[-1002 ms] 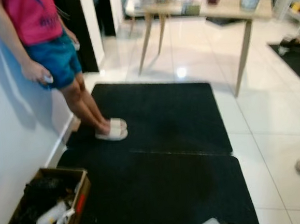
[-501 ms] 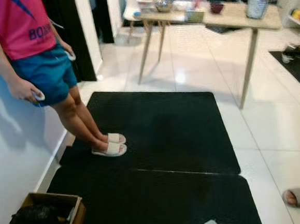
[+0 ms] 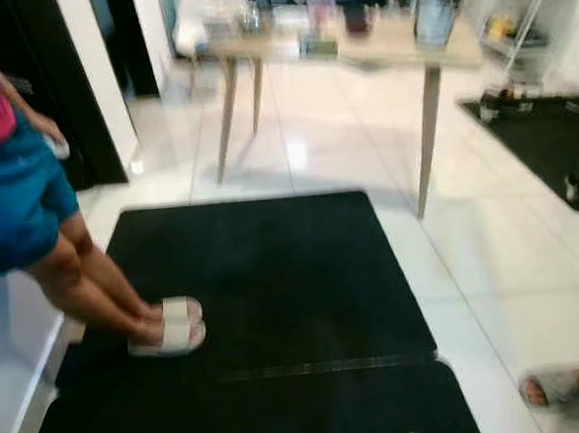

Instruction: Restocking fridge

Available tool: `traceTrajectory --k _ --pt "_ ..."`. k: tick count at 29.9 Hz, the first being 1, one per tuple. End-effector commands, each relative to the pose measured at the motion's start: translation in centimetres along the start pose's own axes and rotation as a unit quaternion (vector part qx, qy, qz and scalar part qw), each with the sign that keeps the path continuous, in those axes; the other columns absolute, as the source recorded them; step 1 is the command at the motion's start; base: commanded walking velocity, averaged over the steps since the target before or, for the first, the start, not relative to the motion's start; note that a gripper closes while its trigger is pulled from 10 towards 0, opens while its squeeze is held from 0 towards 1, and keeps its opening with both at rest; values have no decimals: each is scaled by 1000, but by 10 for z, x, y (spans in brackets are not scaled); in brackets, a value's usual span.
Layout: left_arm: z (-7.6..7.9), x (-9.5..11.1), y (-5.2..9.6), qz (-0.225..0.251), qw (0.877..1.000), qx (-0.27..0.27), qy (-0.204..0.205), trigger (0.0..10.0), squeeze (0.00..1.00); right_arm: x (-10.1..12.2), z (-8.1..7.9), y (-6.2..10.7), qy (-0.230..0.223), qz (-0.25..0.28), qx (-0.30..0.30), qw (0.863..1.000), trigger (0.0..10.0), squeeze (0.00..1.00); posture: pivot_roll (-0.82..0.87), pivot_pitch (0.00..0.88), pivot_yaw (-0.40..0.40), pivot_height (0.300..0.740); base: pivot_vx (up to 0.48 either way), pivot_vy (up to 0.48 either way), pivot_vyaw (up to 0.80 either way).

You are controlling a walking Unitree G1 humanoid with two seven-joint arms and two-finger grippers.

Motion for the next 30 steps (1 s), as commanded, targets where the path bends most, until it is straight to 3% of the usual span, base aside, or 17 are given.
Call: traceTrajectory --k 1,19,28,30 --pt "4 -30 6 -47 999 -7 6 10000 0 9 -7 -2 1 14 8 1000 10000 0 -79 0 -48 740 386 0 0" --pt "6 -32 7 -48 999 -8 7 10000 0 6 -2 -1 1 10 -4 1000 10000 0 -86 0 -48 740 390 0 0" --pt "-1 -36 9 -54 999 -4 2 10000 0 4 -2 -1 4 3 -6 1000 10000 0 -91 0 -38 740 392 0 -733" --pt "-11 -35 10 -53 999 9 6 10000 0 2 -2 -1 6 0 -6 1000 10000 0 -86 0 -31 740 398 0 -781"
Point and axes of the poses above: a point about 5 cm out from each wrist's last joint towards the gripper, its own y axis pointing back from the gripper into the wrist, its own x axis along the axis of the wrist's last joint, z = x × y, the point moved 5 cm from there along -y, pointing out of the wrist towards the gripper, and after that the axes turned 7 degrees about -y, right-handed, at the moved point
